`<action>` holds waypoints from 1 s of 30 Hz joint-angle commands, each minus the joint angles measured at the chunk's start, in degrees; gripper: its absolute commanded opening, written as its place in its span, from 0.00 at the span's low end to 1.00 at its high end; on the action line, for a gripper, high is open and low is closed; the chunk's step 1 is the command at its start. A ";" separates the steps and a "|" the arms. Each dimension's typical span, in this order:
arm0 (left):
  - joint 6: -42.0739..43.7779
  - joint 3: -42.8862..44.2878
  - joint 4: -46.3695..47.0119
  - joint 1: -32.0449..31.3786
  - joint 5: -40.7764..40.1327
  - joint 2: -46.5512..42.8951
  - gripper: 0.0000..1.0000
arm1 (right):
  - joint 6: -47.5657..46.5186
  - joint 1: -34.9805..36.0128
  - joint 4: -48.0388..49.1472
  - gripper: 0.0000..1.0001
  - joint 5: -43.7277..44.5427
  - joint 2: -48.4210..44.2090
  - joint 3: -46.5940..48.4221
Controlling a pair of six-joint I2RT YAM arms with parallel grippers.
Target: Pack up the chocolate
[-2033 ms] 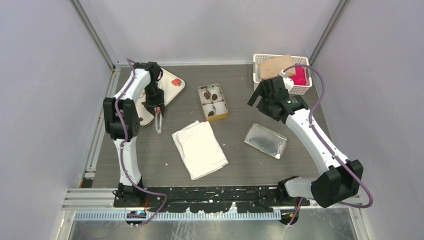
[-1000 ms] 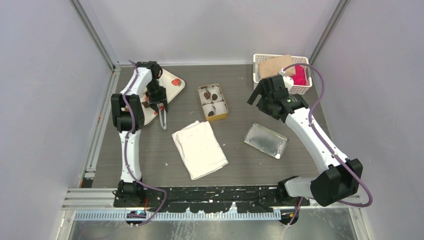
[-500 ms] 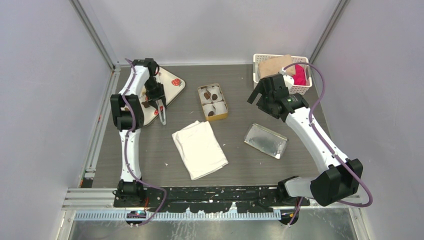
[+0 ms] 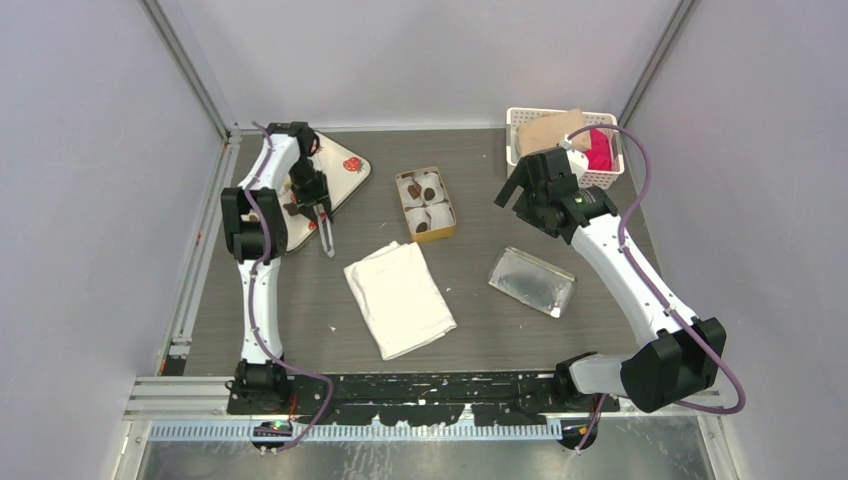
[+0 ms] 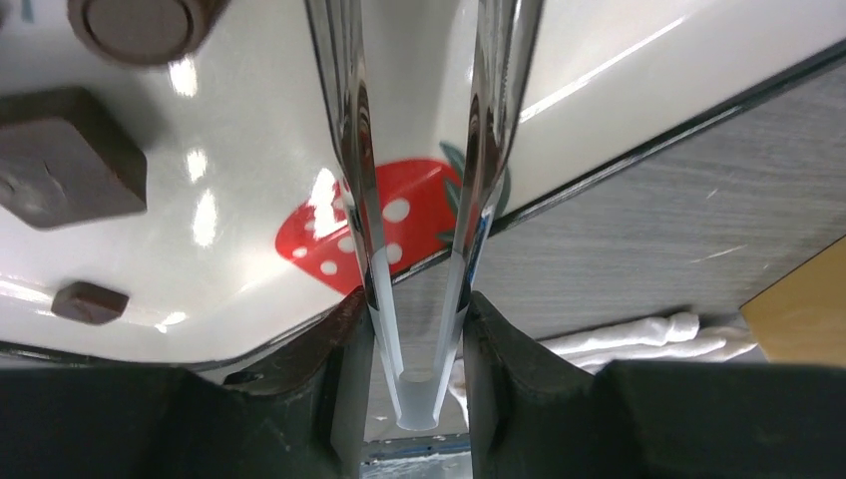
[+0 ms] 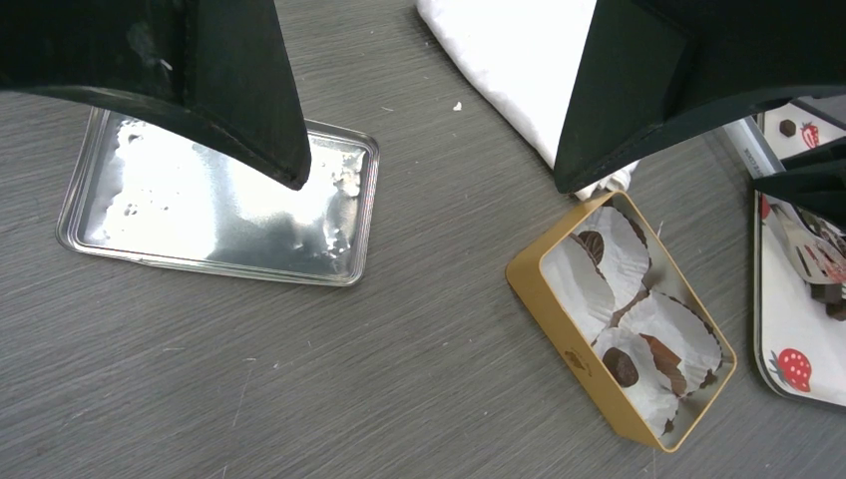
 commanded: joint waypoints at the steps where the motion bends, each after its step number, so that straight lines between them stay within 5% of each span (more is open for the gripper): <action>1: -0.45 -3.81 0.65 0.39 1.33 -8.43 0.10 | 0.92 -0.26 1.29 0.97 0.55 -1.07 1.70; 5: -0.37 -6.86 1.47 0.41 0.99 -11.20 0.08 | 1.16 -0.21 1.49 0.97 0.19 -1.42 1.23; 11: -0.64 -5.94 1.26 0.39 -0.04 -10.91 0.26 | 1.38 -0.20 1.66 0.97 -0.01 -2.25 0.51; 30: -4.00 3.56 -1.44 0.41 0.95 -2.21 0.37 | 1.82 -0.25 0.26 0.97 1.01 -5.12 -0.99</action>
